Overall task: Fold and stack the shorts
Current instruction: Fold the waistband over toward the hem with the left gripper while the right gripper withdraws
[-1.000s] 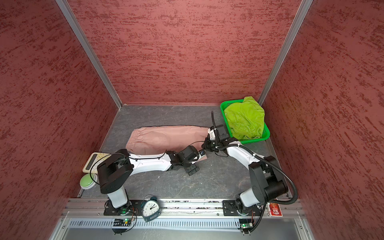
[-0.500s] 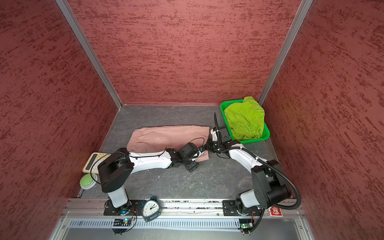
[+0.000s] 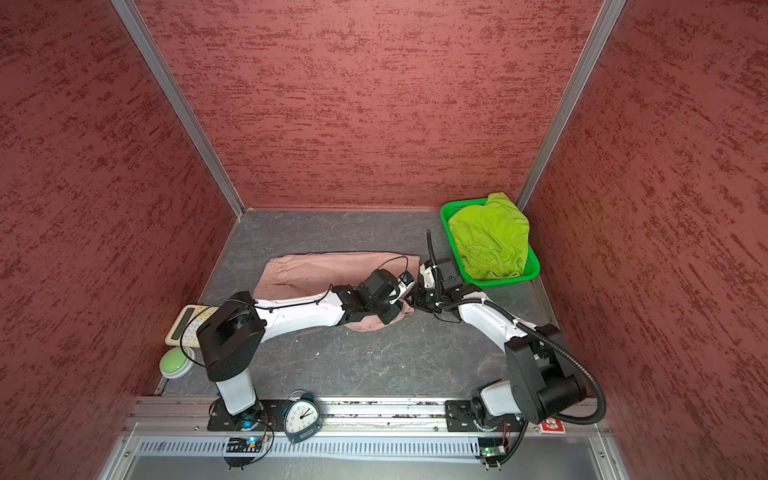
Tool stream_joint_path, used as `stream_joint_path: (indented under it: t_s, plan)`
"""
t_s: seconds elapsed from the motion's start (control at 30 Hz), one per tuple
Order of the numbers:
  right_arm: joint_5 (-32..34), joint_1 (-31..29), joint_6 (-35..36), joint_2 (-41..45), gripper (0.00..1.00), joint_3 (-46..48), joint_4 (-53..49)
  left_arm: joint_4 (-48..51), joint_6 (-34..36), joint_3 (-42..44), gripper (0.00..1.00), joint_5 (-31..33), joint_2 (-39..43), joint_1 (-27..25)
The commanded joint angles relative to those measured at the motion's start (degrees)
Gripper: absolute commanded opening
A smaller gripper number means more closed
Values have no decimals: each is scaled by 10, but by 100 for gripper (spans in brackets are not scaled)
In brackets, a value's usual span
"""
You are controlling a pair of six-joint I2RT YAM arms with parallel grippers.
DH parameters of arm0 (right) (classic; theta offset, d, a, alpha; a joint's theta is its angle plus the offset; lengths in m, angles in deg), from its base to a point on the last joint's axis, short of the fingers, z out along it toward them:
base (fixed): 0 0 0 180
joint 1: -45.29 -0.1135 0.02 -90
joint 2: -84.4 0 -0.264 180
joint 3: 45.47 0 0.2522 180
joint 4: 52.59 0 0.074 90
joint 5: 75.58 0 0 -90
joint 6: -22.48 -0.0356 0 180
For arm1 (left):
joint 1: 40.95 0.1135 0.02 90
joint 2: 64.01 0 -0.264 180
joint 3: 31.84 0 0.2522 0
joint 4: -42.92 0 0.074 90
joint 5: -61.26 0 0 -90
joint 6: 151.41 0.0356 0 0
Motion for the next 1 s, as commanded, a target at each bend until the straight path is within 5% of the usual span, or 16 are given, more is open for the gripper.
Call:
stream_joint_path:
  t_s: [0.0,0.13,0.47,0.6,0.7,0.97]
  plan:
    - [20,-4,1,30,47,7,-22,6,-15,-3,42,-50,23,6]
    - [64,-2,-1,94,56,22,-74,5,-27,7,42,-67,27,20]
    - [78,5,-64,249,57,145,-138,13,-23,3,51,-144,30,44]
    - [50,5,-95,273,57,212,-24,14,-26,-8,19,-135,28,48]
    - [49,4,-108,257,57,230,56,19,-26,-14,4,-122,30,51]
    - [45,3,-84,130,57,194,199,32,-32,-16,0,-102,49,63]
